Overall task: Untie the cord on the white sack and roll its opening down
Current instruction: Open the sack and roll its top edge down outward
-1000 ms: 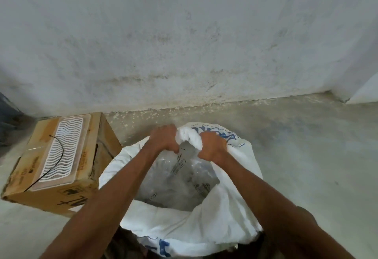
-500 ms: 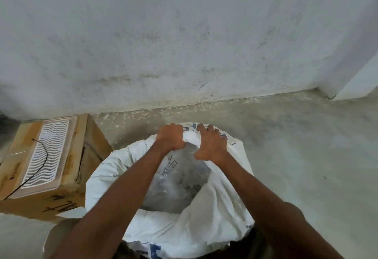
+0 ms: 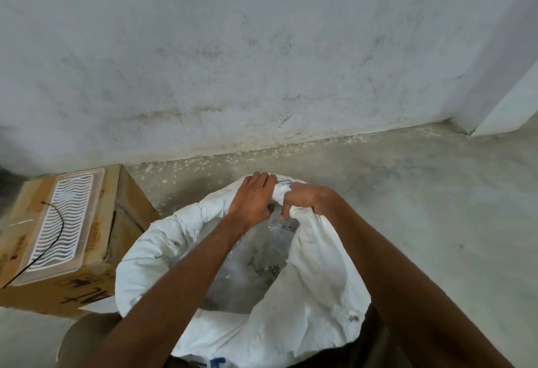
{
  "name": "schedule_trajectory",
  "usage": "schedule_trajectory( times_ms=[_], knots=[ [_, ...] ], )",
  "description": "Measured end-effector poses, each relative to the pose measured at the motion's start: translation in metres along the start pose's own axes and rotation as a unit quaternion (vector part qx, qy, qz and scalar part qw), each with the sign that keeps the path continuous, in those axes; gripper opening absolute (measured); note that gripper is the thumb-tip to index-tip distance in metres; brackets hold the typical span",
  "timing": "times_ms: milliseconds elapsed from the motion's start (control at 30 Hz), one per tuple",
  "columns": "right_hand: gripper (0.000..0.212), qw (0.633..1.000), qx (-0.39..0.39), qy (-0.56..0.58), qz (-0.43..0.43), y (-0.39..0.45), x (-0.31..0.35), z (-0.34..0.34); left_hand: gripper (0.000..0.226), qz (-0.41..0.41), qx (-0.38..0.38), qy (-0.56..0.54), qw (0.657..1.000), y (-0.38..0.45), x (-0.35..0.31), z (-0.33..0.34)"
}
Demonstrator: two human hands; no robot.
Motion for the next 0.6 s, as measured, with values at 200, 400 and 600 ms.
schedule_trajectory(
  times_ms=[200,400,600],
  knots=[
    [0.094,0.991,-0.116,-0.067,-0.024,-0.027,-0.02,0.008,0.047,-0.053,0.202,0.104,0.972,0.022,-0.006,0.001],
    [0.06,0.973,-0.217,-0.07,0.037,-0.041,-0.049,0.03,0.068,-0.083,0.279,0.054,0.955,0.032,-0.002,0.01],
    [0.067,0.971,-0.091,0.223,-0.005,-0.032,-0.039,0.006,0.087,0.114,0.049,-0.013,0.992,0.011,-0.036,-0.01]
  ],
)
Point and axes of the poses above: each hand's wrist, its own y-axis towards the middle knuckle, its own z-axis out of the palm, x = y × z, the point moved 5 cm from there along y, towards the middle knuckle, and after that the axes turned 5 degrees about -z, right-handed, at the moved point
